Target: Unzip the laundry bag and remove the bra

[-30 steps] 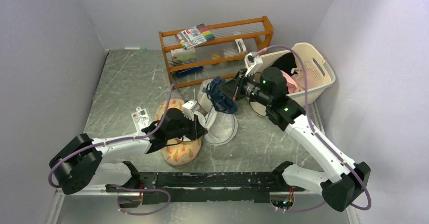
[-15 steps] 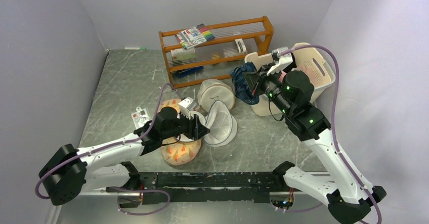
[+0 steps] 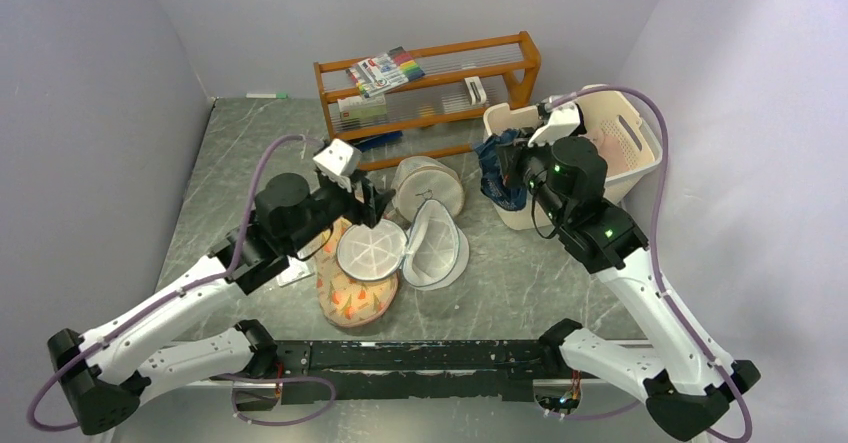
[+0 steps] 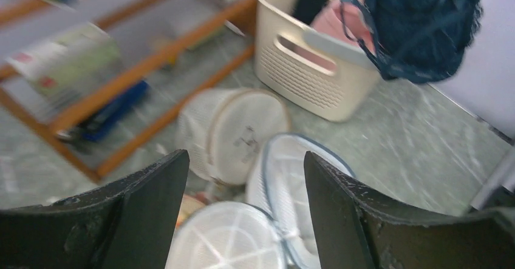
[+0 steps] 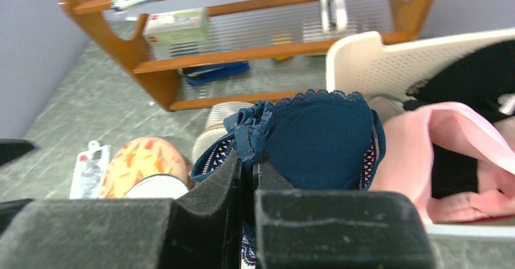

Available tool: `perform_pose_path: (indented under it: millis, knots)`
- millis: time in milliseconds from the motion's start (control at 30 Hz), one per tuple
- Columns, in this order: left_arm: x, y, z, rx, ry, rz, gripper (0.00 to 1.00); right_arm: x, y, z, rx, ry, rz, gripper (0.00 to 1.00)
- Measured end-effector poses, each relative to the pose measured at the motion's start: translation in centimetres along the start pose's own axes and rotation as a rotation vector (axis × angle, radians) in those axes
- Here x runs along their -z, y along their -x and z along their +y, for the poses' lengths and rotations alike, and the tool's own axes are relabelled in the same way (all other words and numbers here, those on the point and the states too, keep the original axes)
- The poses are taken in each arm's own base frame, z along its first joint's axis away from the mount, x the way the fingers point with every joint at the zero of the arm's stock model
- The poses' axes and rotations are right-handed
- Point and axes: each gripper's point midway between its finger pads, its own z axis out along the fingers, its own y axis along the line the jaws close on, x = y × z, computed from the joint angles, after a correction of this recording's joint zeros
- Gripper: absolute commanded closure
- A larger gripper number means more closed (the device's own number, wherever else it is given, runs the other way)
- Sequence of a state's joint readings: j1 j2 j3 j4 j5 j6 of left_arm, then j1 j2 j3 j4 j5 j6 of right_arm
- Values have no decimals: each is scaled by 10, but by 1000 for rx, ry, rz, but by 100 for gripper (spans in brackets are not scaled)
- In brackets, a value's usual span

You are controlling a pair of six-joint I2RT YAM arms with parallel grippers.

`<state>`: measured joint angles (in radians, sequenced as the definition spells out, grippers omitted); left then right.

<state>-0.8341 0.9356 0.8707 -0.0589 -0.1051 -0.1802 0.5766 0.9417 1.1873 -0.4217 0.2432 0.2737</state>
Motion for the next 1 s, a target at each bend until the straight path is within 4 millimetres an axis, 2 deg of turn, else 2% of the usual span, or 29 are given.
perform_pose_path:
  millis: [67,133,233,333,467,567,700,867,1000]
  knots:
    - [7,23,12,-55,63,-50,20,-4,-1,-8,0,-54,9,100]
    - [16,38,24,-100,123,-90,20,-8,2,-18,-4,-121,1,100]
    - [27,45,39,-151,193,-133,21,-11,6,-31,-5,-204,-14,100]
    - [41,37,53,-192,251,-160,21,-16,12,-42,0,-285,-32,100]
    - [47,12,67,-247,299,-144,22,-32,19,-56,10,-398,-52,100]
    - [47,-7,75,-293,323,-108,22,-50,17,-64,31,-458,-50,100]
    - [48,-18,79,-329,335,-85,23,-80,9,-83,41,-527,-24,100]
    - [51,-14,79,-333,333,-99,23,-118,-14,-130,-8,-591,44,100]
    - [52,-12,77,-328,320,-110,24,-142,-43,-153,-93,-582,112,100]
